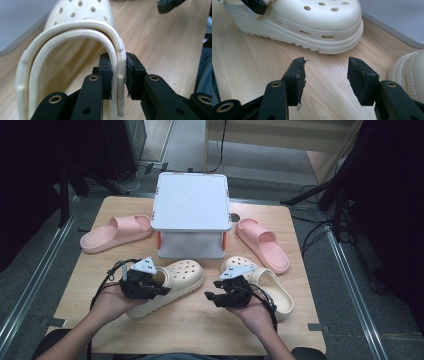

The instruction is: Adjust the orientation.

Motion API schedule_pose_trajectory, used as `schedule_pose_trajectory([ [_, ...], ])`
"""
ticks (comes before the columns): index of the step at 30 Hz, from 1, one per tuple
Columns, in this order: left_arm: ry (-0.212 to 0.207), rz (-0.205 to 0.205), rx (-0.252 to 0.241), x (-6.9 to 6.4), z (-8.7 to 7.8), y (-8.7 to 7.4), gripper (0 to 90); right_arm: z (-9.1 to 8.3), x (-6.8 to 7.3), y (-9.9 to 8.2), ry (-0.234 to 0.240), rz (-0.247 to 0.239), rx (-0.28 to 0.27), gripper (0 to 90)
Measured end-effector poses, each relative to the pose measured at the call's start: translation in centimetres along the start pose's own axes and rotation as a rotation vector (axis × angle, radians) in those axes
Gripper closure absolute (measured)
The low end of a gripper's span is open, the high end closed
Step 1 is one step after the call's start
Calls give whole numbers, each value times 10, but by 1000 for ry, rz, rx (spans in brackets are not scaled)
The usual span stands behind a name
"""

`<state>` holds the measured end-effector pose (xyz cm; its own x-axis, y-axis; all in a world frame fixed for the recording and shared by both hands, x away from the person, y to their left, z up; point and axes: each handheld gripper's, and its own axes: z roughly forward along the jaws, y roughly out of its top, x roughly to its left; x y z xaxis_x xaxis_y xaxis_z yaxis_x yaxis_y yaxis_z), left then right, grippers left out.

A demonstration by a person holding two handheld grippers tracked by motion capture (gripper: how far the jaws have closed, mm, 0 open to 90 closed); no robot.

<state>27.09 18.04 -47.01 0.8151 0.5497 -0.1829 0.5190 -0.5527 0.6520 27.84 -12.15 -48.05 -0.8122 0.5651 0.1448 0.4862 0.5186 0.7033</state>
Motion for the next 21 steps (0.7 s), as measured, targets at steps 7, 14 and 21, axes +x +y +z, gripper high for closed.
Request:
schedule_pose_trajectory([
  [7,-25,5,-5,0,-2,-2,719,5,4,1,7,-16,-4,493],
  [14,-41,-7,-26,3,-15,-3,642,8,7,2,10,-19,-11,495],
  [21,10,-38,-96,20,-43,-10,710,14,11,6,36,-8,-39,586],
])
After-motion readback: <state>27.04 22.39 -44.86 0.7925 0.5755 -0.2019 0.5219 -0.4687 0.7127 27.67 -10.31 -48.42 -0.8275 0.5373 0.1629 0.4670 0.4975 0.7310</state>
